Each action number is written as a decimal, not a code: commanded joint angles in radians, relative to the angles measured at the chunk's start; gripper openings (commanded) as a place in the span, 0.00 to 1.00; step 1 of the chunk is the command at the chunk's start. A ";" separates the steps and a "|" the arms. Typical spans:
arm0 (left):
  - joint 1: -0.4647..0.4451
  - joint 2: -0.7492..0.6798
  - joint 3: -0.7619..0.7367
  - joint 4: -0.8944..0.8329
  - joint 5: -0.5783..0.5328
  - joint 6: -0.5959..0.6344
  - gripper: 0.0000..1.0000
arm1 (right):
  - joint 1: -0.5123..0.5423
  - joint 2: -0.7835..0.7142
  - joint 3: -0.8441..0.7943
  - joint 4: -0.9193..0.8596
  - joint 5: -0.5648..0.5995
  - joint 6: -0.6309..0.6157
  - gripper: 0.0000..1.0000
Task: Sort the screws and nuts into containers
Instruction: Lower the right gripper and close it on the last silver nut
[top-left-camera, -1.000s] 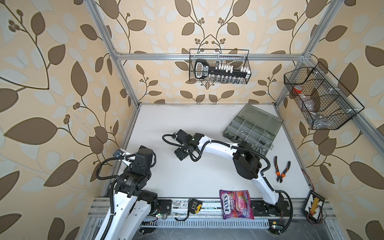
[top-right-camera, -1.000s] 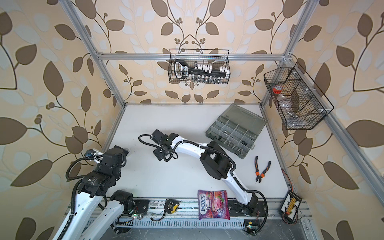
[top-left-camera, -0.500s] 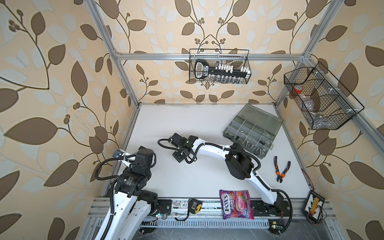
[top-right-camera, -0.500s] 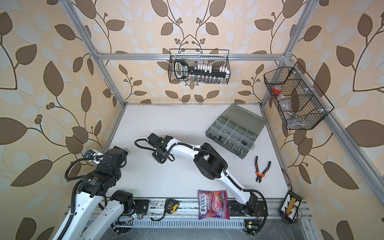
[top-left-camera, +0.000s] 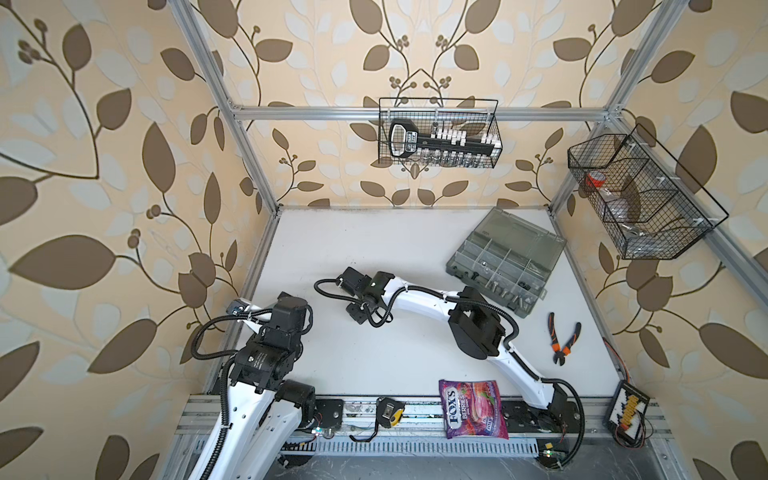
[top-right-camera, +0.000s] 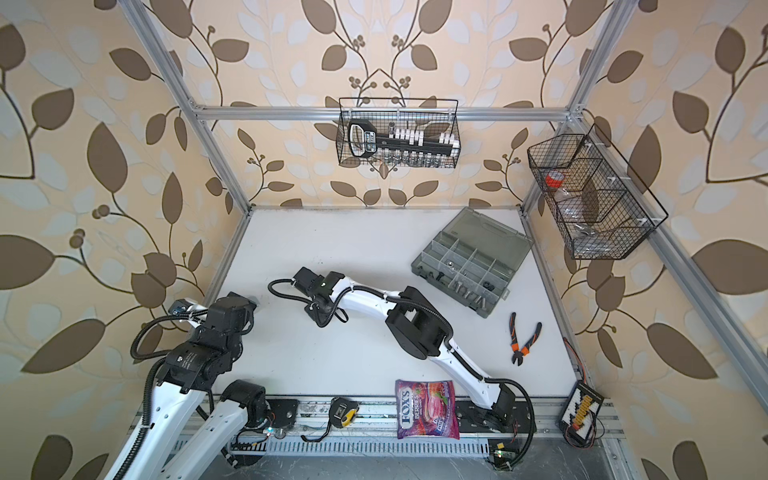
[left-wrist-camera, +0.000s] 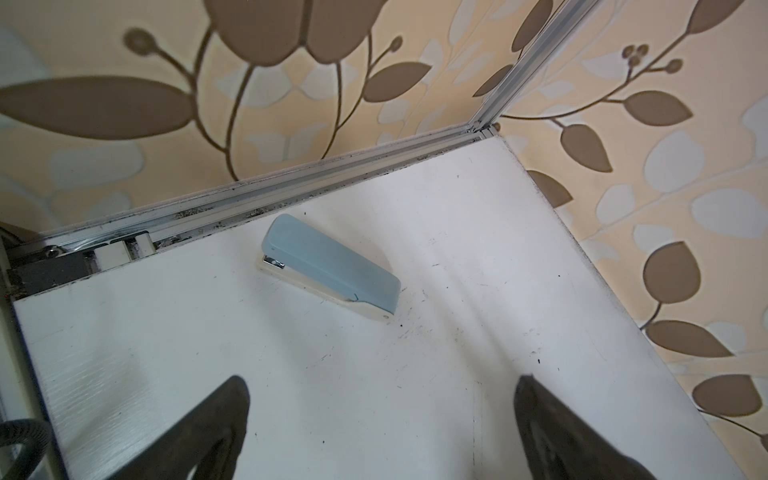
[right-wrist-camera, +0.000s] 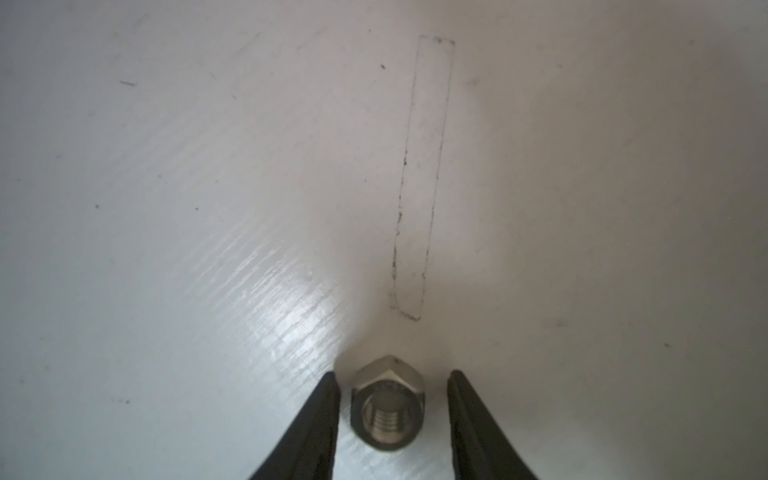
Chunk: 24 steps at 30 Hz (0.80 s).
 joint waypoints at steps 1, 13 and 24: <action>-0.001 0.007 0.011 -0.002 -0.021 -0.012 0.99 | 0.013 0.059 0.025 -0.063 0.023 -0.016 0.40; -0.001 0.000 0.011 -0.003 -0.024 -0.008 0.99 | 0.016 0.054 -0.029 -0.086 0.047 -0.021 0.33; -0.001 0.012 0.009 0.008 -0.008 -0.008 0.99 | 0.016 0.030 -0.075 -0.070 0.023 -0.006 0.29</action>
